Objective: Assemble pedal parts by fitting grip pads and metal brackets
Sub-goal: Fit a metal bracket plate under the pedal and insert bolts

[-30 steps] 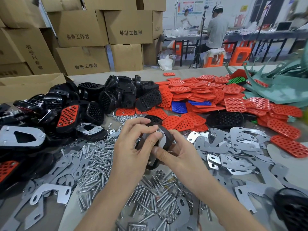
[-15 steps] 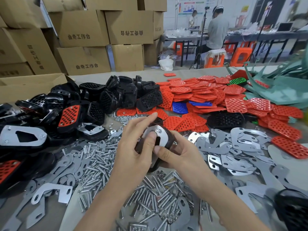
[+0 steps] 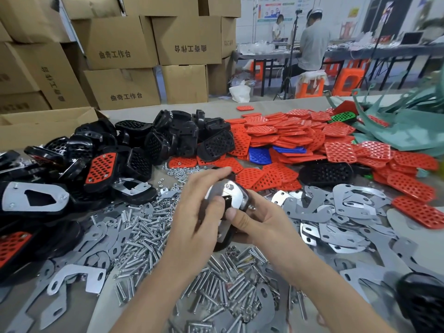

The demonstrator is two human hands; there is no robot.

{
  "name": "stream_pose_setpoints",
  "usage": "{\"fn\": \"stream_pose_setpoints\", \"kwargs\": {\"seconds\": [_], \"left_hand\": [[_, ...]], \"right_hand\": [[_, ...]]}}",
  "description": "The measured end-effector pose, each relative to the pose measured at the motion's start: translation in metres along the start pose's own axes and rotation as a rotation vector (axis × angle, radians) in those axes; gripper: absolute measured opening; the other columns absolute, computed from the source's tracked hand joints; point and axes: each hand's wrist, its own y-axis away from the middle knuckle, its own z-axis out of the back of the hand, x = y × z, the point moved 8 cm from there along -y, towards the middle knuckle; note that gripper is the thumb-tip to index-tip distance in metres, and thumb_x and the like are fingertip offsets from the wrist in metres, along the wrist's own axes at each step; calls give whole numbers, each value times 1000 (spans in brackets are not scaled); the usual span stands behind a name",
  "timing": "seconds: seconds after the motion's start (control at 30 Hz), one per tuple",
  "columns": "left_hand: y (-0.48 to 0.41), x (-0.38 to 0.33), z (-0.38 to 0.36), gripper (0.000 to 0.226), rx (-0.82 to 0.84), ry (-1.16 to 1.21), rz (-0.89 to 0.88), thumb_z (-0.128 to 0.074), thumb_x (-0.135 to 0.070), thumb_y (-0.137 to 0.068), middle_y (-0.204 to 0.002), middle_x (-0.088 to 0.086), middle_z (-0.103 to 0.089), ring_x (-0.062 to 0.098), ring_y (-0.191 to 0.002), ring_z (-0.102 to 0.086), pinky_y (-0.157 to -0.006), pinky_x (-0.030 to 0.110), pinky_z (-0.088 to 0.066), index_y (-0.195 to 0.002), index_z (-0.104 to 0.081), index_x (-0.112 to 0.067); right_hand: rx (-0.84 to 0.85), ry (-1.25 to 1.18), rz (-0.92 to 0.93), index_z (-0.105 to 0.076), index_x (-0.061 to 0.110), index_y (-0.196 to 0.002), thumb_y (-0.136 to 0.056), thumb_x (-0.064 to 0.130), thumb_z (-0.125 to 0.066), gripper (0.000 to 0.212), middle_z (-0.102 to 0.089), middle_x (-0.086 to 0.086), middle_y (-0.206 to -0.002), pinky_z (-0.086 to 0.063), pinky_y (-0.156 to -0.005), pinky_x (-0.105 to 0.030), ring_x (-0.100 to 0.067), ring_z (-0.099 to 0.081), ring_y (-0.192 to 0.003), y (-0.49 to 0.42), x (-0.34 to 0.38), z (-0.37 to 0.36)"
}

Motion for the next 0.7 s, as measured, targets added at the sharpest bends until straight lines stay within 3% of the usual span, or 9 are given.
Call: {"fn": "stream_pose_setpoints", "kwargs": {"seconds": [0.07,0.17,0.27,0.4,0.5,0.6,0.7], "left_hand": [[2,3,0,32,-10,92,49,-47,-20,-96,-123,-14,-61,12,-112,-61,-88,23,-51,-124,-57,-32],[0,2,0,22,-23,39,34,-47,-21,-96,-123,-10,-58,21,-118,-58,-93,33,-49,-113,-61,-29],[0,1,-4,26,16,7,21,-47,-23,-99,-126,-9,-54,14,-116,-59,-91,21,-47,-115,-64,-32],[3,6,-4,28,12,102,97,-48,-29,-99,-122,-14,-60,6,-111,-60,-86,15,-48,-126,-55,-34],[1,3,-5,22,10,3,65,-46,-27,-99,-122,-14,-57,10,-122,-55,-93,17,-44,-114,-61,-32],[1,-2,-9,25,46,-26,37,-45,-37,-101,-128,-17,-53,6,-129,-50,-96,8,-38,-119,-63,-37],[4,1,-9,25,31,62,73,-47,-38,-102,-121,-19,-58,5,-117,-59,-89,8,-43,-126,-54,-33]], "right_hand": [[6,1,0,-74,31,-115,-88,28,-75,27,-79,-8,-106,-62,-80,-32,-26,-78,-95,0,0,0],[5,22,-6,-73,29,-119,-93,24,-73,26,-79,-8,-105,-62,-81,-33,-26,-78,-95,0,-2,1],[3,37,-19,-72,26,-121,-95,24,-73,26,-79,-8,-103,-62,-82,-33,-27,-78,-95,-1,-4,4],[-14,50,-26,-73,24,-120,-93,27,-72,27,-79,-12,-107,-62,-85,-37,-30,-78,-96,-1,-5,6],[-25,63,-24,-73,21,-117,-95,24,-71,22,-78,-10,-101,-63,-82,-37,-26,-78,-90,-1,-6,7],[-23,68,-22,-74,21,-112,-98,23,-70,15,-78,-8,-98,-62,-80,-33,-25,-78,-88,0,-4,6],[-45,81,-21,-74,21,-115,-100,19,-68,16,-79,-10,-99,-62,-80,-35,-26,-78,-86,0,-3,7]]}}
